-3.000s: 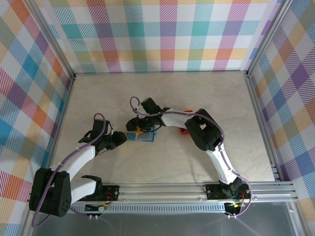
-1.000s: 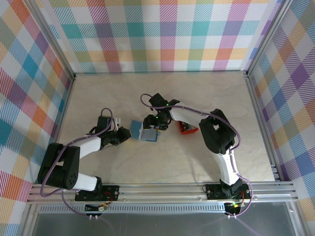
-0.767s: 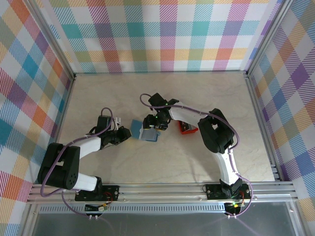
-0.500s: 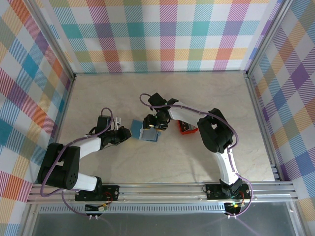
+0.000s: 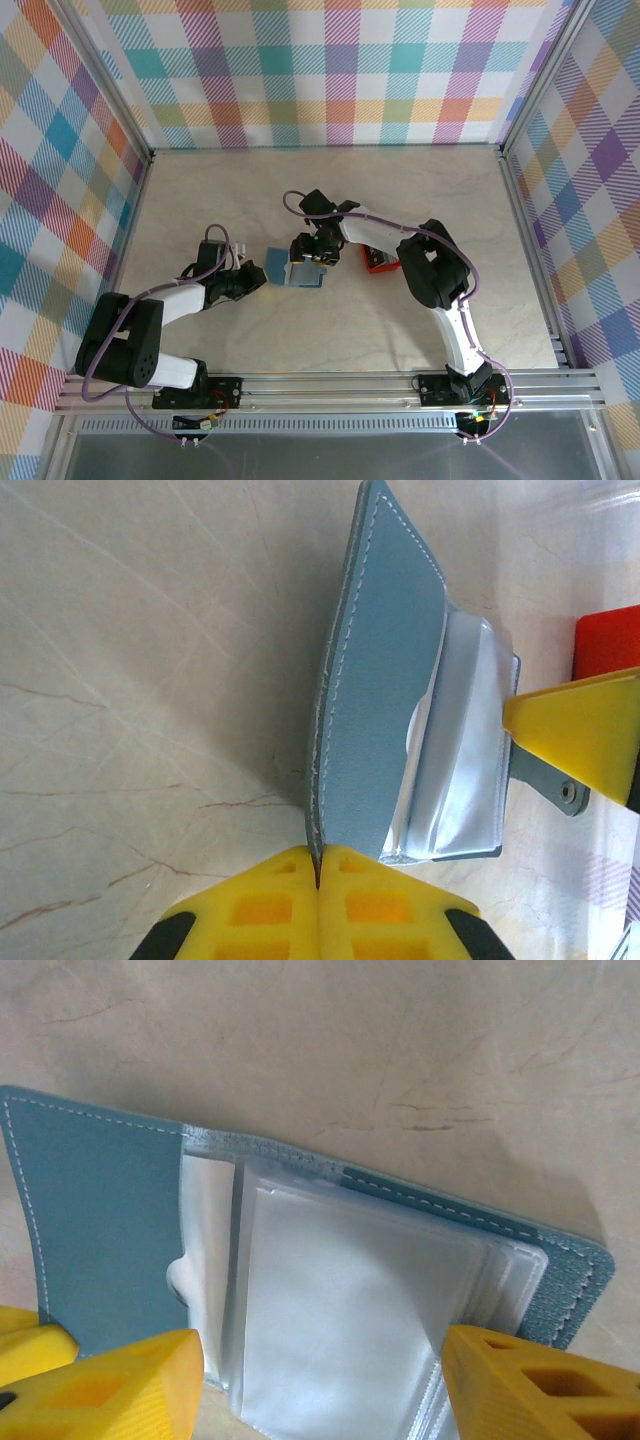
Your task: Put the credit cards into the card holder
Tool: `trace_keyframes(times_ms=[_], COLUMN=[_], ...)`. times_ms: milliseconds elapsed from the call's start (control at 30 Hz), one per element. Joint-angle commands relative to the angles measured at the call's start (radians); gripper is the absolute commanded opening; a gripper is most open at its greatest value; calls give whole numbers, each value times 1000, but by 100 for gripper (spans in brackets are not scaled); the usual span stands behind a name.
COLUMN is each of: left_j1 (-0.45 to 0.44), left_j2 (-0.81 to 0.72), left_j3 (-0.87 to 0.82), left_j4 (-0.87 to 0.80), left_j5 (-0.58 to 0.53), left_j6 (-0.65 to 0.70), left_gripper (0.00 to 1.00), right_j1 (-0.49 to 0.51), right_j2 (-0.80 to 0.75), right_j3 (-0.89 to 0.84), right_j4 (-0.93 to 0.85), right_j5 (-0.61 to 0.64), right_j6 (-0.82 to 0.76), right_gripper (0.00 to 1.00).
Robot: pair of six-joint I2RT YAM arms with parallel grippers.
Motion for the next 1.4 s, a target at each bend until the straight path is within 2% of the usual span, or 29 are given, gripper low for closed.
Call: trace_keyframes(times_ms=[0, 533, 833, 1100, 1367], left_j1=[-12, -13, -13, -13, -12], left_j2=[-31, -16, -15, -16, -21], left_j3=[-9, 0, 1, 0, 8], left_j4=[8, 1, 0, -4, -46], left_j5=[20, 22, 22, 17, -15], left_j6=[-6, 8, 9, 8, -7], left_gripper=[5, 6, 6, 6, 15], right_j1=[6, 11, 13, 17, 30], right_j2=[41, 70, 63, 46, 64], right_j3=[34, 70, 81, 61, 88], right_j4=[-24, 51, 65, 146, 171], right_j5=[-30, -159, -170, -223, -240], right_j6=[13, 12, 9, 26, 41], right_gripper=[64, 65, 65, 65, 64])
